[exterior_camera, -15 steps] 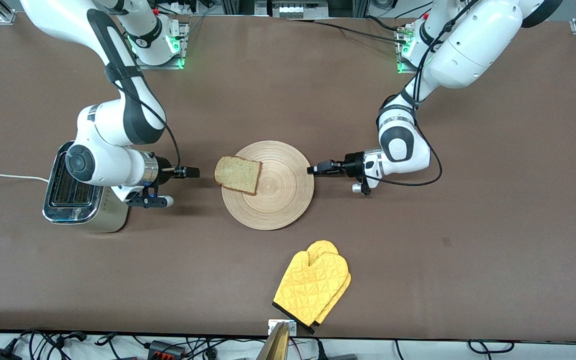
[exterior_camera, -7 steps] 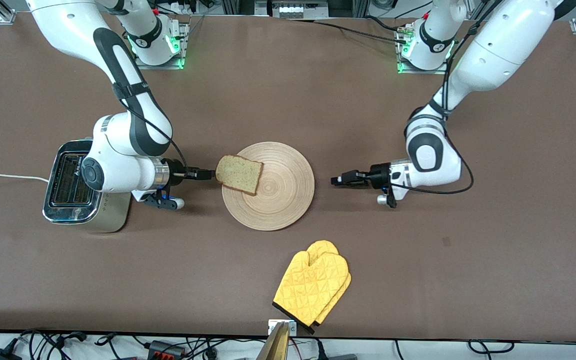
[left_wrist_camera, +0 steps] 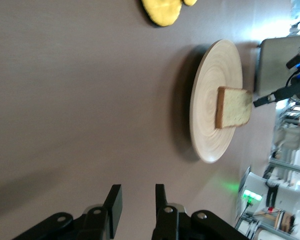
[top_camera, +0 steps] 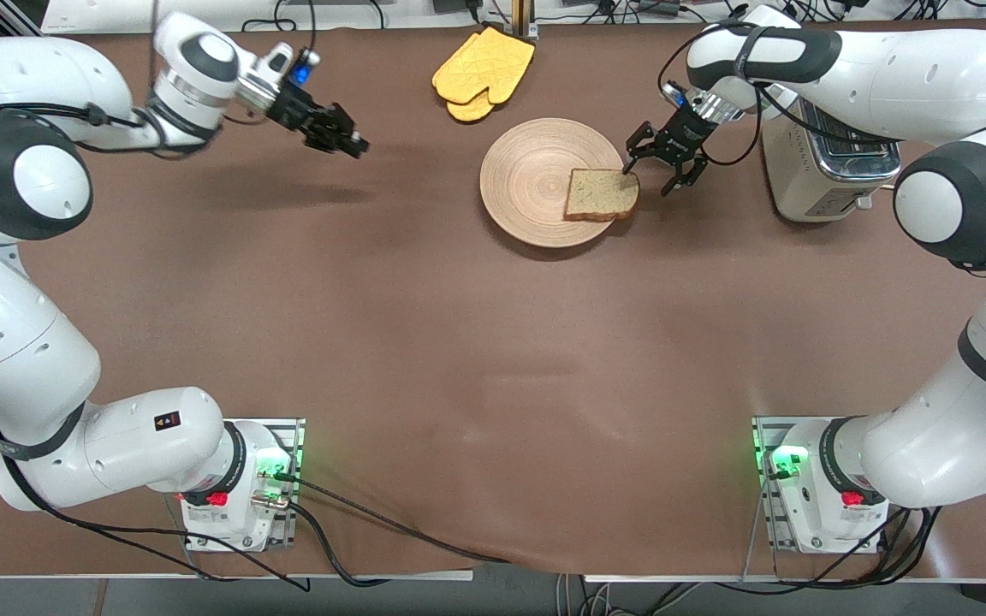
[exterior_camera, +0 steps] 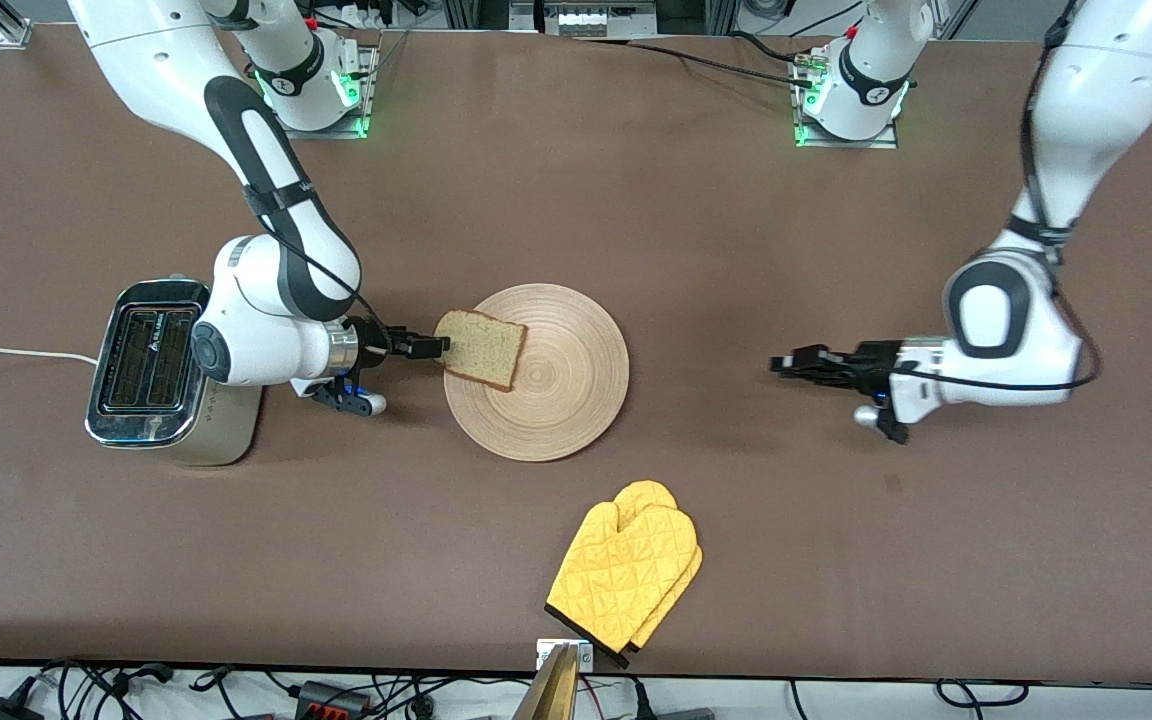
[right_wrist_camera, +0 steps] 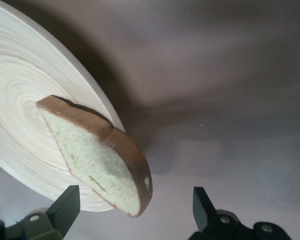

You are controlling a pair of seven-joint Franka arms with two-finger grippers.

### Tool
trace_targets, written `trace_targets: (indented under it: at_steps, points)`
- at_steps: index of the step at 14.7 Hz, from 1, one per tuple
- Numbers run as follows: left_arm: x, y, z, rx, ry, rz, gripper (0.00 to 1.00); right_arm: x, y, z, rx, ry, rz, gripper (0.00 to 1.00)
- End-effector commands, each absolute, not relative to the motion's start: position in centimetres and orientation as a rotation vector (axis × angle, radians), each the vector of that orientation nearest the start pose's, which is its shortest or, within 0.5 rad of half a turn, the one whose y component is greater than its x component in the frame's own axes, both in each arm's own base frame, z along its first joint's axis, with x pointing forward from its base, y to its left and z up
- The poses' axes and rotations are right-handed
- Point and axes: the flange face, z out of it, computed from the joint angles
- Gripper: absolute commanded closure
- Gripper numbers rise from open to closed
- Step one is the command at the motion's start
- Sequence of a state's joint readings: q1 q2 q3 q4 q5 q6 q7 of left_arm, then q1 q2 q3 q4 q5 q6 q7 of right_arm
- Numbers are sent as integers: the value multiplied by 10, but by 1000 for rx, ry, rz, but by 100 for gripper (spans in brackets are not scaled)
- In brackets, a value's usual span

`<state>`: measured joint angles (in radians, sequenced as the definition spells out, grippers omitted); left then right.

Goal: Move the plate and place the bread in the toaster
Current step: 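Grasp the bread with the right gripper while the left gripper withdraws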

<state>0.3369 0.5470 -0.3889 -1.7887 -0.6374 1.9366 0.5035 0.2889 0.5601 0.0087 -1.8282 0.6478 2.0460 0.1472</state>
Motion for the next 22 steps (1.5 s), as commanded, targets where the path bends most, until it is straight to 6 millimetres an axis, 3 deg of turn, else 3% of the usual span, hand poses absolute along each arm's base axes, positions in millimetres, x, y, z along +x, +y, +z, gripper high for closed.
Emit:
trace_targets:
  at_steps: [1,3,5,9,11,12,13,15,17,19,22]
  points:
    - [646,-27,330,2439,-270,-350,66,574,219,201,-2586,371,599,0]
    - [656,-11,380,2543,-309,-403,62,572,224,199,-2559,390,608,0]
    - [654,-2,426,2663,-372,-376,56,571,224,193,-2549,401,621,13]
    - [632,1,517,2919,-413,-248,45,571,226,190,-2522,425,628,14]
    - [615,1,555,3012,-430,-218,44,571,227,189,-2511,435,632,19]
    - [608,0,569,3034,-397,-210,42,571,228,189,-2511,432,631,29]
    - [600,-1,581,3058,-306,-215,30,571,228,189,-2510,433,632,41]
    - [590,-4,586,3077,-186,-281,25,573,224,192,-2503,435,637,62]
    - [587,-13,583,3119,-150,-306,29,575,225,196,-2502,432,629,68]
    - [583,-27,593,3134,-149,-280,25,577,225,202,-2501,428,617,74]
    - [581,-43,596,3163,-42,-263,27,581,227,222,-2495,403,587,89]
